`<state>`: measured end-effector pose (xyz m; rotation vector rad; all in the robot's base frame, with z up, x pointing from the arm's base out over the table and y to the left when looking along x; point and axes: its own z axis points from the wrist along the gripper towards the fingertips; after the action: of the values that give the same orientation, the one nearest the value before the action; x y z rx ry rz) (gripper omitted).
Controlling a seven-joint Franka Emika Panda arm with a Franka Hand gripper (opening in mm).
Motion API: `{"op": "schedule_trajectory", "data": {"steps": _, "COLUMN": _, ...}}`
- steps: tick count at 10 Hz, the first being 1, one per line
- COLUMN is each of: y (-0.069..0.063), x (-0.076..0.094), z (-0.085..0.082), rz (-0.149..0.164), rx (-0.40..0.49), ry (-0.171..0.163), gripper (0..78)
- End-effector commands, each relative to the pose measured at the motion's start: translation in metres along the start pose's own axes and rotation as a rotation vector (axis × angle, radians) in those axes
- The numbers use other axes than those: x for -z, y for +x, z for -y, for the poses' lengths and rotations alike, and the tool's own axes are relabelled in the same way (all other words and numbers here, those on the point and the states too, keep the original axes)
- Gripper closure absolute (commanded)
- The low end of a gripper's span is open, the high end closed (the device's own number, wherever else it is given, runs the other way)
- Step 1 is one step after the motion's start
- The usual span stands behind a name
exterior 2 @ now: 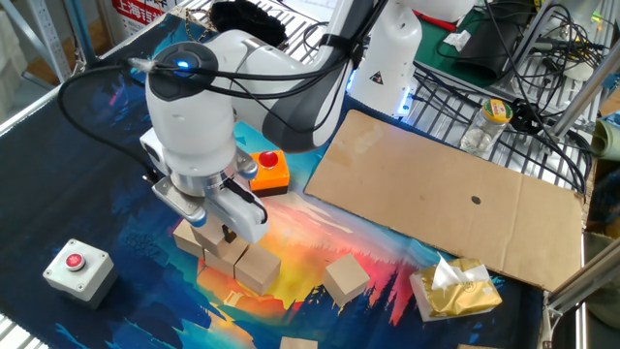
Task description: Stack the blocks into a pyramid shape
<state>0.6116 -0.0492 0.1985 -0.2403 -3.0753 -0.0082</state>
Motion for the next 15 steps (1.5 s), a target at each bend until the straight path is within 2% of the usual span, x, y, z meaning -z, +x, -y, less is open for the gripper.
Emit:
{"op": "schedule_trajectory", "data": {"steps": 1, "y": -0.002, "x": 0.004, "z": 0.013, "rz": -0.017, "rx": 0.085, "ry": 0.009, "gripper": 76.3}}
{"op": "schedule_trajectory", "data": {"steps": 3, "y": 0.000, "x": 0.002, "z": 0.018, "rz": -0.013, "rx": 0.100, "ry": 0.014, "gripper": 76.3}}
{"op": "schedule_trajectory", "data": {"steps": 4, "y": 0.002, "x": -0.002, "z": 0.027, "rz": -0.008, "rx": 0.117, "ry": 0.012, "gripper": 76.3}}
{"op": "schedule_trajectory", "data": {"steps": 6, "y": 0.005, "x": -0.009, "z": 0.034, "rz": 0.000, "rx": 0.126, "ry": 0.006, "gripper": 76.3}}
{"op": "schedule_trajectory", "data": {"steps": 11, "y": 0.011, "x": -0.024, "z": 0.033, "rz": 0.011, "rx": 0.132, "ry": 0.004, "gripper": 76.3}}
{"op": "schedule_trajectory", "data": {"steps": 15, "y": 0.010, "x": -0.029, "z": 0.035, "rz": 0.019, "rx": 0.146, "ry": 0.004, "gripper": 76.3}}
